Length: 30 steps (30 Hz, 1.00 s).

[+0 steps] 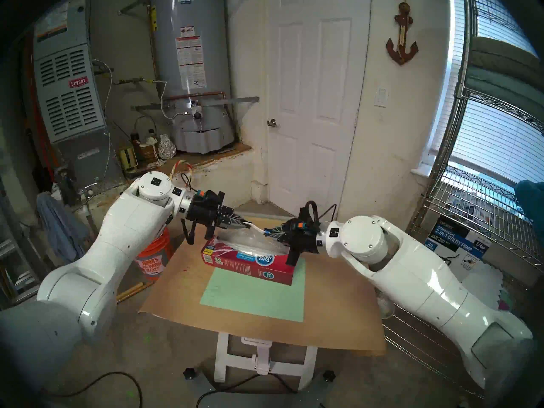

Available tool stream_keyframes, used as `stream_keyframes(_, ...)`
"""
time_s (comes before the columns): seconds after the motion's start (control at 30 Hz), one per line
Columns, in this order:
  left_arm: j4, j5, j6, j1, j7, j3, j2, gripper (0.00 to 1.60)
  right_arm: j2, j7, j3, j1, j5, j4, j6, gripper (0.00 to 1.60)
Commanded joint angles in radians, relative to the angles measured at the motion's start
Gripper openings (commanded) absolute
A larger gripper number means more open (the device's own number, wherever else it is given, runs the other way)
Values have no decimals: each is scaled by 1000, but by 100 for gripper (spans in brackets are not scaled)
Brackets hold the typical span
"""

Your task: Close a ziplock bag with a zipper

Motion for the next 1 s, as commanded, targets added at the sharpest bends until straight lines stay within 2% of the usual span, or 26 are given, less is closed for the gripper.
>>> stream_keyframes(0.0, -29, -80, 6, -37, 1, 27, 32, 0, 13, -6, 12, 14, -12, -5, 0, 0)
stream_keyframes(0.33, -50, -128, 15, -25, 1, 56, 65, 0, 94, -5, 44, -16, -8, -1, -13, 0)
stream_keyframes(0.47, -80, -161, 25, 1, 1, 68, 75, 0, 136, -9, 69, -44, 10, -14, -18, 0)
stream_keyframes(0.73, -101, -173, 41, 27, 1, 58, 85, 0, 215, -27, 112, -105, 47, -31, -30, 0)
stream_keyframes(0.97, -129, -187, 55, 50, 1, 61, 89, 0, 254, -44, 138, -146, 76, -44, -46, 0)
